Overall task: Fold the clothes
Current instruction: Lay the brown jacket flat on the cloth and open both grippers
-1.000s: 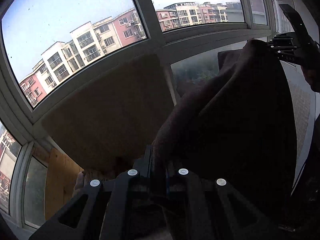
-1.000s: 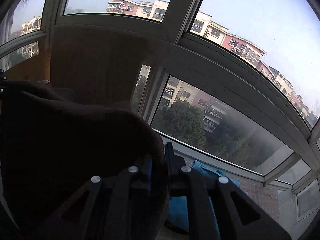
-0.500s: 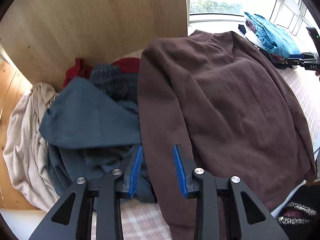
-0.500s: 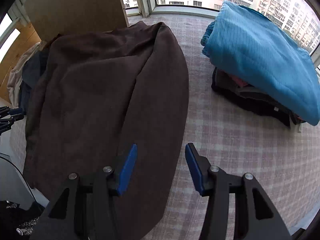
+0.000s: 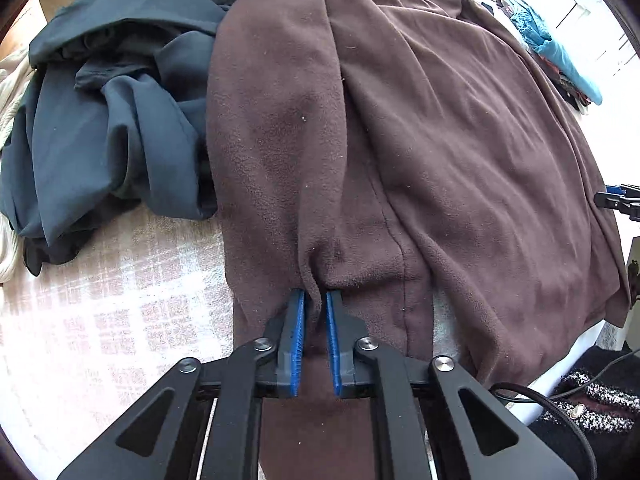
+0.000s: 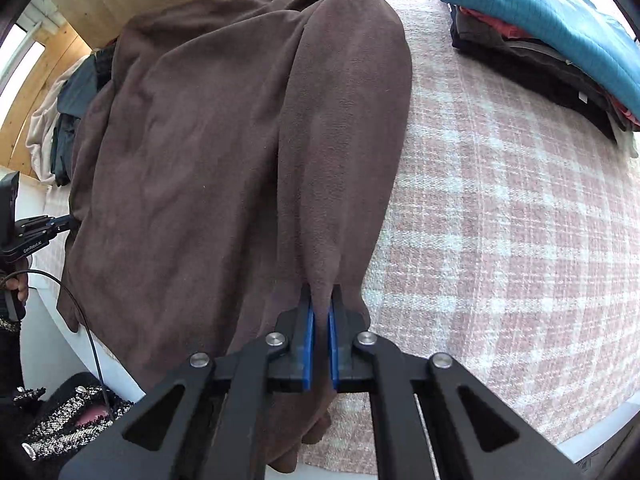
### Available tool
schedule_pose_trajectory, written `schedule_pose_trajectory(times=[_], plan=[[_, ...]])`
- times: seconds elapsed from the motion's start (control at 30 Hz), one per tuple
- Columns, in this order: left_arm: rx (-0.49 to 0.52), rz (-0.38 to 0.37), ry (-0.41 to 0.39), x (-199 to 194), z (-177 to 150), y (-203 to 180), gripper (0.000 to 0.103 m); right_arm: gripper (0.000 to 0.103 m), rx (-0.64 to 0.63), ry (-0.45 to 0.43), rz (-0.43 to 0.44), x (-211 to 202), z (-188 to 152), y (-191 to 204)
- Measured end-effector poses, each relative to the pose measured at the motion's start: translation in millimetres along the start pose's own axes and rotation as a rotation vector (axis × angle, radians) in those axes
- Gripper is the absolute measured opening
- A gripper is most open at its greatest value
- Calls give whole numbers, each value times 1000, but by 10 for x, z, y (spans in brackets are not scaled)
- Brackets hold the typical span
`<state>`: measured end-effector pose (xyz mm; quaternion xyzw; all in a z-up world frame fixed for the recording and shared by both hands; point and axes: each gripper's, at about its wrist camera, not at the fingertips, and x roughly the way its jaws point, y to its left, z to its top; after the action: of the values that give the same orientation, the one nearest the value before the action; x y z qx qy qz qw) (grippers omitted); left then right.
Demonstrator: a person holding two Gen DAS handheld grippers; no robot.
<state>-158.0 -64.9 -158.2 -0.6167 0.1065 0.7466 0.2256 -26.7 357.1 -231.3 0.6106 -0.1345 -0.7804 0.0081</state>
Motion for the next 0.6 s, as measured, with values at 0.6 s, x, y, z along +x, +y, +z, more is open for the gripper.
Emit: schedule_pose_trajectory(times=[0.6], plan=[[103,81,-118,-966,-456,67,21,33,-25,-137,-296,-931,-88,-659]])
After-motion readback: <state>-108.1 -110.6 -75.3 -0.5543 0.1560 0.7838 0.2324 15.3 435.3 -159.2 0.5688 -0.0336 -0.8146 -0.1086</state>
